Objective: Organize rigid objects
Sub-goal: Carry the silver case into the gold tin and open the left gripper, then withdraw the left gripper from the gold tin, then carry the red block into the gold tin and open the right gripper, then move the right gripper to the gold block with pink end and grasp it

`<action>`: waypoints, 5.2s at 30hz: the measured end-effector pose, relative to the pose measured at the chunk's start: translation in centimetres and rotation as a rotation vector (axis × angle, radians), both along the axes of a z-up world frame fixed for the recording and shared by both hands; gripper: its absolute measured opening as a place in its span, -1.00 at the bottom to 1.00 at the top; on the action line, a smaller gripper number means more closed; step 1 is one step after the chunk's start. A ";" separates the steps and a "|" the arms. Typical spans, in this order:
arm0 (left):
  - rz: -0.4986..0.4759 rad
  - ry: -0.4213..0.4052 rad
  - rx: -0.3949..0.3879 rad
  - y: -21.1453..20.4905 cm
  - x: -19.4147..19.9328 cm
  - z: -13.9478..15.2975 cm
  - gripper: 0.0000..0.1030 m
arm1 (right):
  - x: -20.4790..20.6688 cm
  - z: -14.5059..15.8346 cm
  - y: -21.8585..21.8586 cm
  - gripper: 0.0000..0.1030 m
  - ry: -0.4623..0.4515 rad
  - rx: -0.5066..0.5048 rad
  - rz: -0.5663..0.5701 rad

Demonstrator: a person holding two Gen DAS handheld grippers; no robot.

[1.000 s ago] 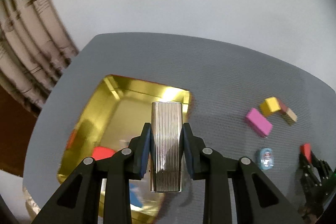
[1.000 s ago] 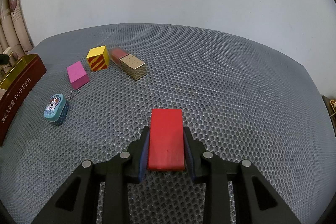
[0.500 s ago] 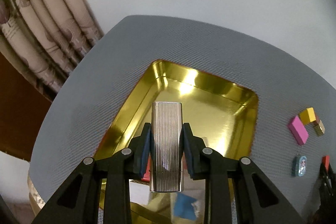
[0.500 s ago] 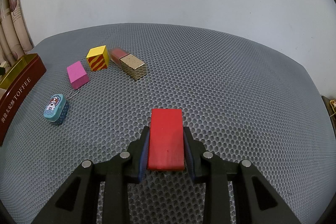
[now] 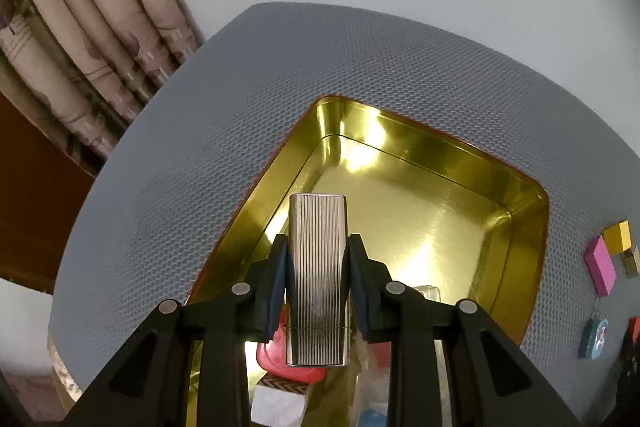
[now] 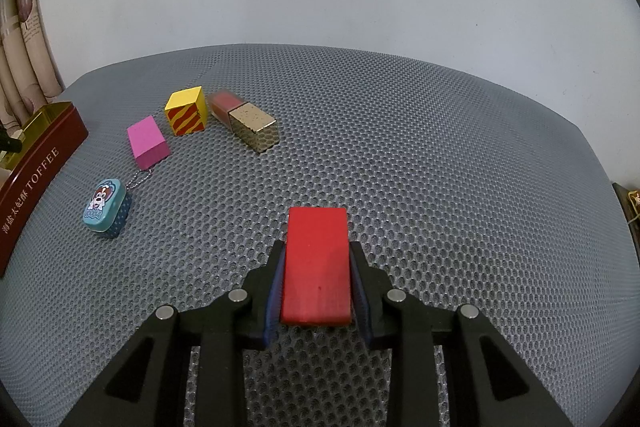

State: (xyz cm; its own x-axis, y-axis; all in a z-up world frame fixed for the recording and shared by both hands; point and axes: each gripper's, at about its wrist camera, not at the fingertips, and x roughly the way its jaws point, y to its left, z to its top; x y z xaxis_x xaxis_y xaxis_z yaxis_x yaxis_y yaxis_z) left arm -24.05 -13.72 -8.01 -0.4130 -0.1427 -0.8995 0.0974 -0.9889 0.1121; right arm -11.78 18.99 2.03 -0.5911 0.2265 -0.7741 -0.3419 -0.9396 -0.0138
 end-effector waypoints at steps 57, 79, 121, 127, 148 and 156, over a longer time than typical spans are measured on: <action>0.005 0.193 -0.067 -1.3 13.1 4.3 0.21 | 2.5 1.0 1.9 -0.42 -0.025 0.065 -0.010; 0.173 0.214 -0.029 -6.5 12.3 5.1 0.42 | 2.1 8.2 -4.6 -0.42 0.083 0.044 0.174; 0.439 0.188 0.107 -15.4 13.4 4.2 0.46 | -7.3 8.9 -28.4 -0.37 0.054 -0.019 0.657; 0.431 0.192 0.100 -15.2 13.5 4.0 0.46 | -6.8 9.1 -28.0 -0.12 0.061 -0.025 0.652; 0.371 0.203 0.036 -13.9 13.6 3.7 0.49 | -2.4 11.8 -18.2 0.00 0.133 -0.077 0.459; 0.302 0.200 0.012 -12.6 13.7 3.4 0.50 | -0.6 10.0 -7.9 0.00 0.111 0.002 0.285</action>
